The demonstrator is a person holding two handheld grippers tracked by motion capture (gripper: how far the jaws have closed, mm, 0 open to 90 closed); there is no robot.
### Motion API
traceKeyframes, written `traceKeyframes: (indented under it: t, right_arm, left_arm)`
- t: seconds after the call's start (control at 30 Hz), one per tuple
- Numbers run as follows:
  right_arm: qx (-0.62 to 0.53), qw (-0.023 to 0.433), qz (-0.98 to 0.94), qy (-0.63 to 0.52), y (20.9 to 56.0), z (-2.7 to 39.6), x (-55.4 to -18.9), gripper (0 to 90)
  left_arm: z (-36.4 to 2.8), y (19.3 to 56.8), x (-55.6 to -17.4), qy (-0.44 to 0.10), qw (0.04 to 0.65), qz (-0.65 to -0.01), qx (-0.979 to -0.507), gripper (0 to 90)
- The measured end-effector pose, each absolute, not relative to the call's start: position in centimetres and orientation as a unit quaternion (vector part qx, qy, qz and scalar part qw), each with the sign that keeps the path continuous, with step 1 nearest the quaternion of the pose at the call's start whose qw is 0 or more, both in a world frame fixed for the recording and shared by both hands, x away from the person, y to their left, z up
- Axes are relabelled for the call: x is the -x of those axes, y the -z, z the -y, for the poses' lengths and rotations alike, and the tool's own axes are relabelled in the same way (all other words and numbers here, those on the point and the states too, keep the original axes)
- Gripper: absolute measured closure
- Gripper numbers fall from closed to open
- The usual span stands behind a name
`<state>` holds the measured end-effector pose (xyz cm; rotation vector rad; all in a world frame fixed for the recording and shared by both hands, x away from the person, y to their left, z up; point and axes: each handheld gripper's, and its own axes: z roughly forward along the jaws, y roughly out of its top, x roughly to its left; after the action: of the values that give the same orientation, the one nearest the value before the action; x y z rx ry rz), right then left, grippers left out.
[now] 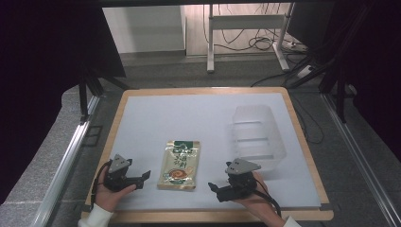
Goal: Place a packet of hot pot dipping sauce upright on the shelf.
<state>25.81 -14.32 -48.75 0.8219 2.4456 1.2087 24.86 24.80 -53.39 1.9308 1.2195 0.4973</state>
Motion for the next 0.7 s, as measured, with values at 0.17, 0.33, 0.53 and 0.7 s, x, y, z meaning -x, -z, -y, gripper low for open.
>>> traceKeyframes:
  t: [0.17,0.33,0.53,0.7]
  right_arm:
    - [-0.288,0.138,-0.848,-0.424,48.5,14.4,-25.8,8.9]
    - [-0.287,0.146,-0.845,-0.427,48.2,14.4,-25.8,9.5]
    - [-0.286,0.155,-0.844,-0.427,47.9,14.8,-25.8,11.3]
    - [-0.283,0.156,-0.845,-0.427,47.6,15.0,-25.9,12.4]
  left_arm:
    - [-24.9,53.4,-24.8,-0.191,0.394,-0.478,-0.762,11.6]
    - [-24.8,53.4,-24.8,-0.189,0.394,-0.477,-0.762,11.6]
    - [-24.7,53.5,-24.9,-0.189,0.391,-0.477,-0.765,11.6]
    - [-24.7,53.5,-24.8,-0.191,0.390,-0.478,-0.764,11.6]
